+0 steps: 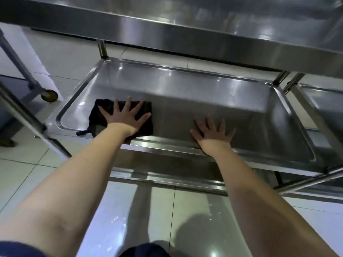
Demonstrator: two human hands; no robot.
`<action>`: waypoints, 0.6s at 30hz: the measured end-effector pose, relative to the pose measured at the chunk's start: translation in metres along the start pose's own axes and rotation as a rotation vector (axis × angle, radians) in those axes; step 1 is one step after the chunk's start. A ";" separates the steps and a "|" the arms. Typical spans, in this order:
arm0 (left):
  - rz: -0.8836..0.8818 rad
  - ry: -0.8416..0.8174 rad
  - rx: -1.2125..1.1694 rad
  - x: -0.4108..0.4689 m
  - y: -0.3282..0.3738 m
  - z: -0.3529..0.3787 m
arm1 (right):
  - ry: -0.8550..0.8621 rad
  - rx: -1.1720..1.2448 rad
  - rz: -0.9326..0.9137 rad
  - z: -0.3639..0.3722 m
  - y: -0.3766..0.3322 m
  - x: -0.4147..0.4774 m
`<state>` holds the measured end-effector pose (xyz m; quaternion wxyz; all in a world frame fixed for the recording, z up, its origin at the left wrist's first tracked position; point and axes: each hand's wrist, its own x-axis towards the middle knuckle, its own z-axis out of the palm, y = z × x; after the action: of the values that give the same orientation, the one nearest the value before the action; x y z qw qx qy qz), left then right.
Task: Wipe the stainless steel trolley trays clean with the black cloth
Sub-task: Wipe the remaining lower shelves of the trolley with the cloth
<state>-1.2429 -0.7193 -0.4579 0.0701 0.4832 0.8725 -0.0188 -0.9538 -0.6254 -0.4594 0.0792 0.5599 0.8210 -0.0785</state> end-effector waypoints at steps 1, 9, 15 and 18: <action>0.025 -0.006 -0.014 -0.003 0.012 -0.001 | 0.002 -0.003 0.007 0.000 0.000 0.000; 0.297 -0.054 0.005 -0.042 0.090 0.007 | 0.004 0.028 0.001 -0.003 0.002 -0.004; 0.034 -0.046 -0.003 -0.024 -0.001 -0.002 | 0.018 0.039 0.052 -0.010 -0.016 0.000; 0.050 -0.064 -0.041 -0.028 0.005 -0.006 | 0.095 0.120 -0.038 -0.013 -0.070 0.009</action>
<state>-1.2252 -0.7394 -0.4481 0.1083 0.5023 0.8578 -0.0143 -1.0234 -0.6395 -0.4461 0.0048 0.5512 0.8281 -0.1024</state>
